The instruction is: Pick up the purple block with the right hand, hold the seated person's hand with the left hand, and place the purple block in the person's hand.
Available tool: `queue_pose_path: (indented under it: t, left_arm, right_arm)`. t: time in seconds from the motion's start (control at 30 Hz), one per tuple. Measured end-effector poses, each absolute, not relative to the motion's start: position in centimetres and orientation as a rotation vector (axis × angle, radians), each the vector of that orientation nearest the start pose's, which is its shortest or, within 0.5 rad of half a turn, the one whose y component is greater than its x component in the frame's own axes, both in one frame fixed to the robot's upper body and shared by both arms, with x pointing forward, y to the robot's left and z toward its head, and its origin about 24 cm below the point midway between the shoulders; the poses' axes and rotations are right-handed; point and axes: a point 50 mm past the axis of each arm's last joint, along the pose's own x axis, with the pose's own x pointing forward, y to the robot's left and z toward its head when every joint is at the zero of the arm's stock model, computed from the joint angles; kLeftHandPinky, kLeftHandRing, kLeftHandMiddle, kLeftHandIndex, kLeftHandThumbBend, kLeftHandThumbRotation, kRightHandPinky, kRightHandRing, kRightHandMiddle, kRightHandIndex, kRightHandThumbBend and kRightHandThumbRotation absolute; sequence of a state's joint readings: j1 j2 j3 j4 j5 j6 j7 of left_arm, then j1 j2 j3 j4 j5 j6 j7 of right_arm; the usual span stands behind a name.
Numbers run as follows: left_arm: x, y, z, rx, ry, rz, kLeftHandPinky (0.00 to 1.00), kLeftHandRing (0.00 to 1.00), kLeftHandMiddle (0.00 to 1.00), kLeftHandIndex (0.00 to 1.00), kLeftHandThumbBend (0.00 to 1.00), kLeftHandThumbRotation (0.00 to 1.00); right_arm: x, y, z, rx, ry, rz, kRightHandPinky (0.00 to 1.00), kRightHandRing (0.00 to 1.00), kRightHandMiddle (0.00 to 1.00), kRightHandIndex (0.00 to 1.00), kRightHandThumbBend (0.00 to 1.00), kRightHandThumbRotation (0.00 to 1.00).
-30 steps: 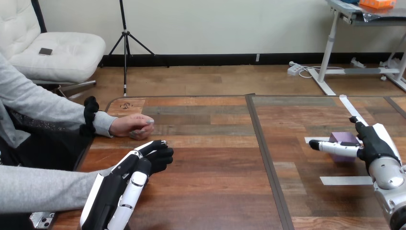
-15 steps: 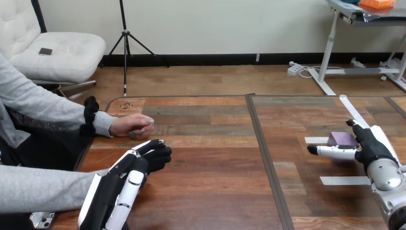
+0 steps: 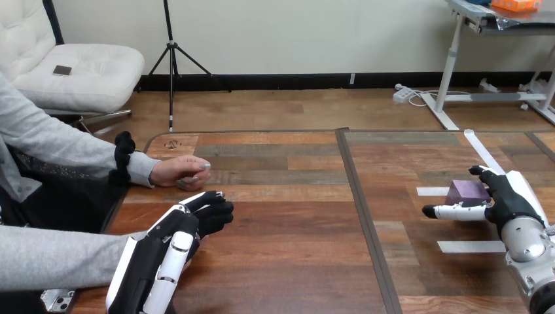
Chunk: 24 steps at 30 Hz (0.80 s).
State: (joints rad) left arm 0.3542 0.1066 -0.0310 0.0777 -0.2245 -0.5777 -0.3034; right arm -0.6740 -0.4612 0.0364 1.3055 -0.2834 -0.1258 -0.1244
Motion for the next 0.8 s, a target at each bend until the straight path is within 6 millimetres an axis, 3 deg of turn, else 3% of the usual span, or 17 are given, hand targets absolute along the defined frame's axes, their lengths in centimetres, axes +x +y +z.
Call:
queue_pose_path:
  t: [0.27, 0.8]
  left_arm:
    - [16.58, 17.45, 1.00, -0.064, -0.172, -0.173, 0.77, 0.74, 0.72, 0.71, 0.53, 0.87]
    - [16.65, 17.42, 1.04, -0.066, -0.176, -0.178, 0.77, 0.75, 0.73, 0.71, 0.52, 0.87]
  right_arm:
    - [32.40, -28.97, 0.88, -0.737, 0.450, -0.229, 0.68, 0.78, 0.79, 0.79, 0.98, 0.00]
    - [32.30, -28.73, 0.87, -0.751, 0.403, -0.219, 0.66, 0.71, 0.72, 0.72, 0.92, 0.00]
